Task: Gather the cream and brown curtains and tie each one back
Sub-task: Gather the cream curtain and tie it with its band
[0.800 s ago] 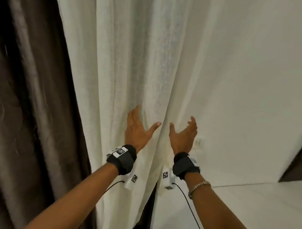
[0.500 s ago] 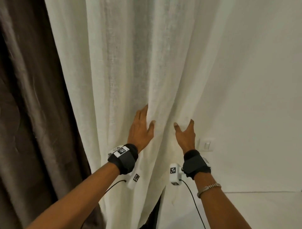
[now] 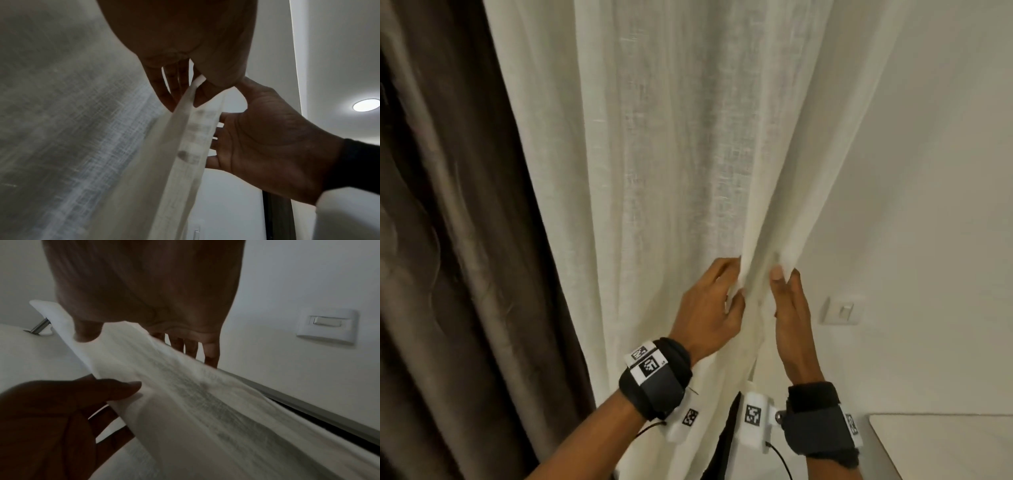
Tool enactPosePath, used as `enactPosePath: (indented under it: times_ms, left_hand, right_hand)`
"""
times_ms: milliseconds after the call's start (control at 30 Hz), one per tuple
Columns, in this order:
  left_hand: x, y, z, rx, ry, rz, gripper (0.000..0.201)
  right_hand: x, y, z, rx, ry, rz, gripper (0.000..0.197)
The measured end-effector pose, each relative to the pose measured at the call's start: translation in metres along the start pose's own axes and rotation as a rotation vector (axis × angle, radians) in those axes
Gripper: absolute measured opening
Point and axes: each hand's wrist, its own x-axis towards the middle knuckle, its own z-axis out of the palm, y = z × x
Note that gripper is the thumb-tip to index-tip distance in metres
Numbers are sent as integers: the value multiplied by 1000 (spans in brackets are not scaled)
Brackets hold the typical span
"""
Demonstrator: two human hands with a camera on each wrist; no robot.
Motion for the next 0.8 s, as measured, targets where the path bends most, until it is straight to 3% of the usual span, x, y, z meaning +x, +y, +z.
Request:
enactPosePath:
  times_ms: [100,200,267,367,433,500,567,600,700,800]
  left_hand:
    - [-8,-4,-13,-6,-120,-1,58]
    - [-18,-3,-34,67,-173,27,65]
    - [-28,2,-52,111,-4,73,50]
    - [-47,2,-77,215,463,155,28]
    - [-54,-3,-85,344,735,58,34]
    - [-53,-15,-86,309,830,-132,55]
    - [-52,-25,-82,156,775,-286,67]
    - [-54,-29,-78,115,735,-289,60]
    - [-55,-30,-66,161,577,-97,30]
    - [-49,-28,-48,190,407,24,27]
  right_hand:
    - [3,4,13,-113,-22,-55,68]
    - [12,8,26,-92,54,-39,54]
    - [20,14,27,-108,112,-14,43]
    - [29,25,29,-193,153,8,38]
    - [28,28,36,-195,142,3,40]
    - [23,27,44,-174,135,-14,43]
    - [17,29,52,-159,103,0,43]
    - [13,29,57,-158,80,11,42]
    - [6,23,71,-130,2,43,26]
    - [2,20,78,-80,-50,56,31]
